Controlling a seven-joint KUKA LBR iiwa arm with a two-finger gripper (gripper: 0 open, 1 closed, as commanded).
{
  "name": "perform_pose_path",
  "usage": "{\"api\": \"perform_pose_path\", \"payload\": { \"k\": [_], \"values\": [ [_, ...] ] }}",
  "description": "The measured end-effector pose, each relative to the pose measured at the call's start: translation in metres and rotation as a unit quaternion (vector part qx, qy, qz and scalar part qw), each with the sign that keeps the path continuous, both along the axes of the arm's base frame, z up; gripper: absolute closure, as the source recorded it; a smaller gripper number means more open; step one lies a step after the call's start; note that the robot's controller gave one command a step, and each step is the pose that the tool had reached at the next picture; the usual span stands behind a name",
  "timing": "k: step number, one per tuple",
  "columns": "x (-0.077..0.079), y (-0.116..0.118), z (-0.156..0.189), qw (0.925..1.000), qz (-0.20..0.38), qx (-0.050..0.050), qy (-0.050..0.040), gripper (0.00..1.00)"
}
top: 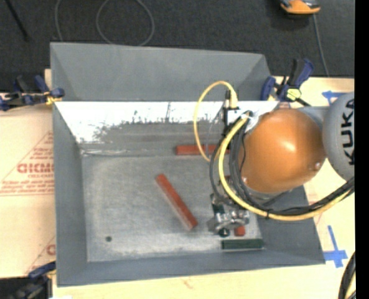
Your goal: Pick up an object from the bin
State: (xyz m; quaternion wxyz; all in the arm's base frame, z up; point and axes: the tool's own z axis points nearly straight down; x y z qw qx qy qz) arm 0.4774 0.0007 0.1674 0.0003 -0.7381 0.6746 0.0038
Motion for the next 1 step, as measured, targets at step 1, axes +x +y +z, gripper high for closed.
{"api": "perform_pose_path", "payload": {
  "k": [1],
  "values": [
    [0.0219, 0.0003, 0.055, 1.0, -0.004, -0.002, -0.0063, 1.0]
  ]
}}
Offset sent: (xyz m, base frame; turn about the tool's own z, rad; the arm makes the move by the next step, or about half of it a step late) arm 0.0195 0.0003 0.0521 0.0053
